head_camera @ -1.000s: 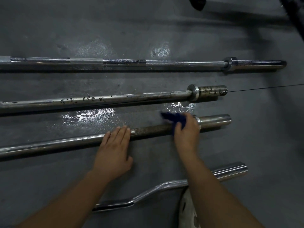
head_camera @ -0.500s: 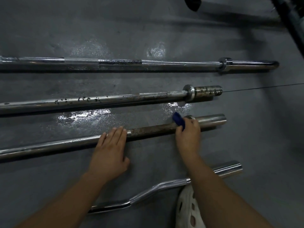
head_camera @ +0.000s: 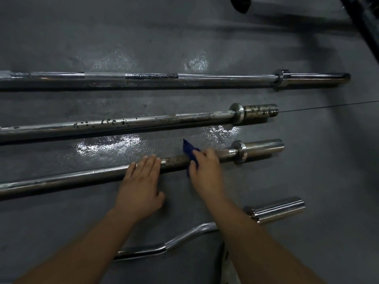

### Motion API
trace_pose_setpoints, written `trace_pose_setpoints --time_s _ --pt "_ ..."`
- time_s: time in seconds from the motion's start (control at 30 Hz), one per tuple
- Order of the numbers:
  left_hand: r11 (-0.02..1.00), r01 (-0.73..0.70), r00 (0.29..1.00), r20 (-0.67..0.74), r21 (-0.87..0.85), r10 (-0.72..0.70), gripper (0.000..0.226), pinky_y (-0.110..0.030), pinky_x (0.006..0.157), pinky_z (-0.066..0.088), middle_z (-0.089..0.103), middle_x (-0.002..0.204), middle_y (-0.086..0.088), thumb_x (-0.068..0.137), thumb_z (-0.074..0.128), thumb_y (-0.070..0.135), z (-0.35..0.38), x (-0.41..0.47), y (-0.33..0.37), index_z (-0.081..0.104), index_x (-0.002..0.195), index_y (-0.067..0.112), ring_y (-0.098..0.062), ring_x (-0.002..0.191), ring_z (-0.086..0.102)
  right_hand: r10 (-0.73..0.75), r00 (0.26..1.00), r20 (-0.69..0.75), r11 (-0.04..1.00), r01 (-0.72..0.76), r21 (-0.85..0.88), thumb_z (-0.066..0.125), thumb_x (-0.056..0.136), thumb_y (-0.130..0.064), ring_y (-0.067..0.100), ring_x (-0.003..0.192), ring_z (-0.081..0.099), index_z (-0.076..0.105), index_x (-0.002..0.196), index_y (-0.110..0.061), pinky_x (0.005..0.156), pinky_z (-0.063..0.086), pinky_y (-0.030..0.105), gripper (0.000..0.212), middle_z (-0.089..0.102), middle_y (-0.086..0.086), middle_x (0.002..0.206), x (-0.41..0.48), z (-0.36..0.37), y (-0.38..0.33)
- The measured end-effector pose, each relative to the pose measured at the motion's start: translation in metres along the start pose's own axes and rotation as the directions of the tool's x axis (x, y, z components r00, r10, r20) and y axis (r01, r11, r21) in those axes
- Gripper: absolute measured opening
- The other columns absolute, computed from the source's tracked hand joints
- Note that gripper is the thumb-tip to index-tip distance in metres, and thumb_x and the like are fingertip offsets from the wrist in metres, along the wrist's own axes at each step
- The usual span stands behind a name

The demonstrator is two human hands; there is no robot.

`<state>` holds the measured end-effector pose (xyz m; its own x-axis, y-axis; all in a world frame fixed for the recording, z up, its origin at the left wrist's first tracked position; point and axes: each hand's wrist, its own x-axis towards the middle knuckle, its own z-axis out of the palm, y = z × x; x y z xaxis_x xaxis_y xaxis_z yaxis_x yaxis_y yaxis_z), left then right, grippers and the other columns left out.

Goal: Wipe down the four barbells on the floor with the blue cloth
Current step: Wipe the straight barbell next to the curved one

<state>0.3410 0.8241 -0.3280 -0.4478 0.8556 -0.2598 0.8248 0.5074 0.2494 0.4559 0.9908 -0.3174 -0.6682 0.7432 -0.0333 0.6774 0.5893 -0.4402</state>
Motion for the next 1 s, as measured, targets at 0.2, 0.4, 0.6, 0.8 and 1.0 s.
trace_pose_setpoints --time_s 0.2,0.4,0.6,0.8,1.0 --pt "1.000 -0.007 1.000 0.000 0.001 0.007 0.093 -0.045 0.119 0.019 0.035 0.158 -0.009 0.068 0.050 0.046 0.000 0.002 -0.003 0.036 0.152 0.009 -0.027 0.145 0.033 0.392 0.892 -0.225 0.918 -0.394 0.037 0.056 0.092 -0.014 0.030 0.103 0.055 0.067 0.118 -0.010 0.090 0.040 0.027 0.028 0.050 0.013 0.120 0.006 -0.023 0.041" --pt "1.000 -0.004 1.000 0.024 0.006 0.004 0.095 -0.049 0.116 0.027 0.039 0.155 -0.011 0.063 0.054 0.045 -0.002 0.000 0.000 0.041 0.148 0.006 -0.030 0.141 0.039 0.009 1.000 0.019 0.998 -0.008 -0.058 0.058 0.087 -0.016 0.031 0.093 0.055 0.069 0.107 -0.011 0.081 0.049 0.038 0.024 0.055 0.012 0.105 0.007 -0.003 -0.010" --pt "1.000 -0.009 1.000 -0.002 0.002 0.009 0.095 -0.052 0.117 0.028 0.039 0.155 -0.012 0.062 0.058 0.041 0.002 -0.001 0.001 0.041 0.148 0.005 -0.031 0.142 0.037 0.367 0.917 -0.159 0.930 -0.360 0.068 0.057 0.089 -0.013 0.034 0.096 0.058 0.069 0.106 -0.007 0.089 0.046 0.036 0.022 0.052 0.014 0.113 0.003 -0.004 0.004" --pt "1.000 -0.009 1.000 -0.004 -0.002 0.009 0.093 -0.051 0.116 0.027 0.041 0.154 -0.013 0.063 0.056 0.042 -0.001 0.000 0.000 0.042 0.148 0.005 -0.030 0.140 0.040 0.048 0.999 0.003 0.998 -0.048 0.029 0.057 0.088 -0.014 0.030 0.095 0.057 0.069 0.111 -0.011 0.088 0.049 0.036 0.026 0.053 0.011 0.108 0.005 0.000 0.000" --pt "1.000 0.002 1.000 -0.022 -0.012 -0.003 0.094 -0.051 0.117 0.027 0.041 0.154 -0.013 0.062 0.057 0.040 0.002 -0.002 0.004 0.042 0.147 0.004 -0.030 0.141 0.038 0.286 0.956 -0.070 0.951 -0.275 0.141 0.061 0.088 -0.013 0.033 0.095 0.058 0.067 0.108 -0.011 0.087 0.047 0.037 0.021 0.051 0.012 0.114 -0.012 0.009 -0.018"
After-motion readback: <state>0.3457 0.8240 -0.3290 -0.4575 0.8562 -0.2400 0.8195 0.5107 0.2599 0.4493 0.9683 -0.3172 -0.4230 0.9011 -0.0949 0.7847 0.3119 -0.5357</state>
